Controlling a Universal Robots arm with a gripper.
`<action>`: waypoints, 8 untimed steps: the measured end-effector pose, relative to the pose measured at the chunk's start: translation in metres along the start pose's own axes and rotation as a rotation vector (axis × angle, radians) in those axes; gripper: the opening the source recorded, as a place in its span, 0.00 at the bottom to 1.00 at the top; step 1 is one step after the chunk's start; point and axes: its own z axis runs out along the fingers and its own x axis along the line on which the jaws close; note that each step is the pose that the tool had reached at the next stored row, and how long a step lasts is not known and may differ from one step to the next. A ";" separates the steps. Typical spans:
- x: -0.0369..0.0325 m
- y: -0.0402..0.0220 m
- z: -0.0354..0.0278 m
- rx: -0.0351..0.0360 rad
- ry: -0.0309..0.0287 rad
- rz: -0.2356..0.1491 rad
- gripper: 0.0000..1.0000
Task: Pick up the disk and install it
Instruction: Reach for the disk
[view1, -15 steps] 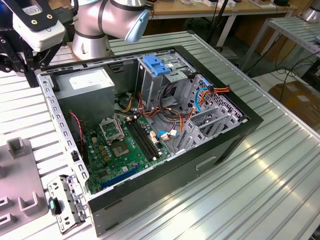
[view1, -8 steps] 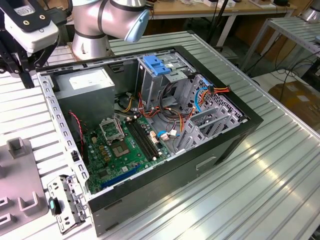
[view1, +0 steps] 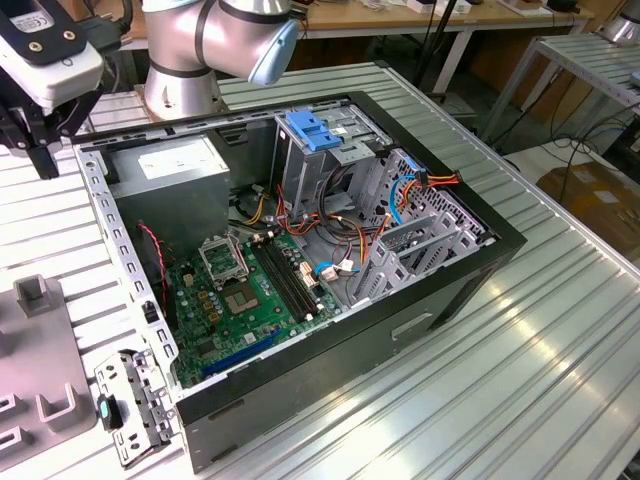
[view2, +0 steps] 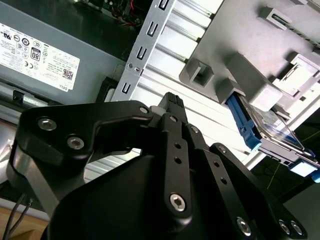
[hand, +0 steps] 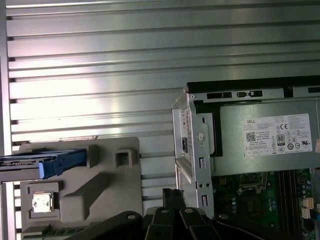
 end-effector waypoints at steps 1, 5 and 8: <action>0.0007 -0.0001 0.0000 -0.0001 0.0000 0.000 0.11; 0.0054 -0.0004 -0.0001 -0.0001 0.0000 0.000 0.11; 0.0103 0.0006 -0.0001 -0.0001 0.0000 0.000 0.11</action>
